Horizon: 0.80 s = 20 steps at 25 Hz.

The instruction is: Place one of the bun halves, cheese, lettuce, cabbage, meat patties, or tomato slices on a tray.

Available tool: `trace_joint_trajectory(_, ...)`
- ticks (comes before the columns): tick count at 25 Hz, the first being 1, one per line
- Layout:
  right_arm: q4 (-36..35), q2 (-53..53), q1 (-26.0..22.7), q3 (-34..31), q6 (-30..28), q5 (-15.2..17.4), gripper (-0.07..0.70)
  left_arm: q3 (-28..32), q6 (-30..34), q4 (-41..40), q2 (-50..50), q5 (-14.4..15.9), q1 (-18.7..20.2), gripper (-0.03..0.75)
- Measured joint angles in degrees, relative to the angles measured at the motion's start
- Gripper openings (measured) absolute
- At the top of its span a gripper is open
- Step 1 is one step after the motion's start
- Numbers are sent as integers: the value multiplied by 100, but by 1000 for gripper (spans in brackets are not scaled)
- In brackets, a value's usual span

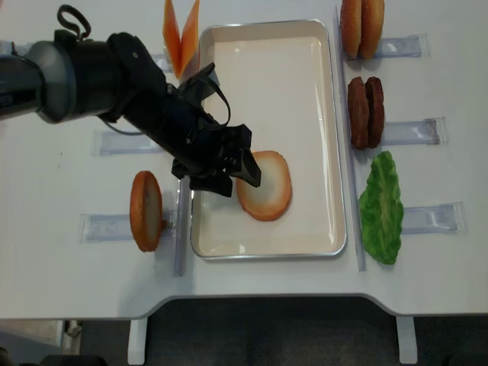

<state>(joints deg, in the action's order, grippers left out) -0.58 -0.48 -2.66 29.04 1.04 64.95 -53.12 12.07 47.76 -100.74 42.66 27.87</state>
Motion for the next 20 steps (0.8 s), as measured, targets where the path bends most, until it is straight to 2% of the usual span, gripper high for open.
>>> trace_joint_trajectory(8,0,0,0,0,0,0,489,-458,-1076,-1496,493,723,0,519)
trace_joint_trajectory(12,0,0,0,0,0,0,489,-755,-1633,-2375,911,1329,0,519)
trace_joint_trajectory(18,0,0,0,0,0,0,489,-1142,-2271,-3696,1517,2477,0,519)
trace_joint_trajectory(20,0,0,0,0,0,0,489,-1235,-2408,-4008,1672,2643,0,519)
